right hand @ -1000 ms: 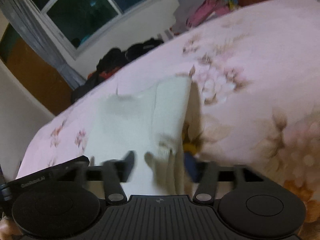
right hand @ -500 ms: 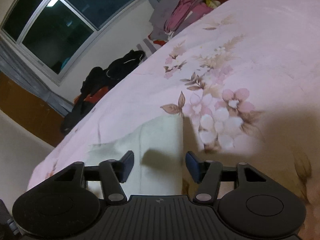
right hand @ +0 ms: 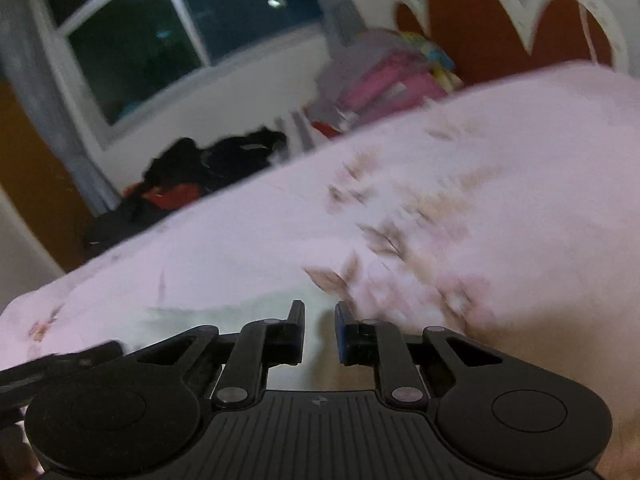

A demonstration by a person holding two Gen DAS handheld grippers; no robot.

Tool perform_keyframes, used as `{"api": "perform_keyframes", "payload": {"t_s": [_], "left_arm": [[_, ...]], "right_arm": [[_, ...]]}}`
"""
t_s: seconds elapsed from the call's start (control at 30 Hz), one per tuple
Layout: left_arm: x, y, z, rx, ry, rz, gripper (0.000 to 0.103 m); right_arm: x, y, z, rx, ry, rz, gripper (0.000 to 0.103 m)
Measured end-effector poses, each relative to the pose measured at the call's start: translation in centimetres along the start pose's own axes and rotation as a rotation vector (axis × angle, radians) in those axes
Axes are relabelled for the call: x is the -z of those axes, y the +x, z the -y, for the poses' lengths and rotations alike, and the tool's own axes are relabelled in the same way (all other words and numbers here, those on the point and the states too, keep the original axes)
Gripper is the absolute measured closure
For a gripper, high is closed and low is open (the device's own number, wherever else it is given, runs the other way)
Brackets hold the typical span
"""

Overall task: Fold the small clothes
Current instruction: 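Press the new fold with the right gripper and open both grippers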

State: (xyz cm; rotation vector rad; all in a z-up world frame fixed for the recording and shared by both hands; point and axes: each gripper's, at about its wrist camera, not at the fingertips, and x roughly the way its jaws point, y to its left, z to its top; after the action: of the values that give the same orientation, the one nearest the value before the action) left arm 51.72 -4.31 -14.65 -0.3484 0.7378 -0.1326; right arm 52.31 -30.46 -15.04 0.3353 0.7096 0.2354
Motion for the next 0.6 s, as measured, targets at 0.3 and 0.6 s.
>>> {"api": "perform_keyframes", "payload": {"t_s": [0.3,0.6], "left_arm": [[0.8,2.6,-0.6,-0.052,0.0,-0.046,0.035],[1.8,0.4,0.8,-0.068,0.078,-0.037,0.039]], "right_arm": [[1.7,4.4,-0.8,0.035,-0.072,-0.084,0.085],[1.8,3.3,-2.0,0.031,-0.11,-0.107,0.084]]}}
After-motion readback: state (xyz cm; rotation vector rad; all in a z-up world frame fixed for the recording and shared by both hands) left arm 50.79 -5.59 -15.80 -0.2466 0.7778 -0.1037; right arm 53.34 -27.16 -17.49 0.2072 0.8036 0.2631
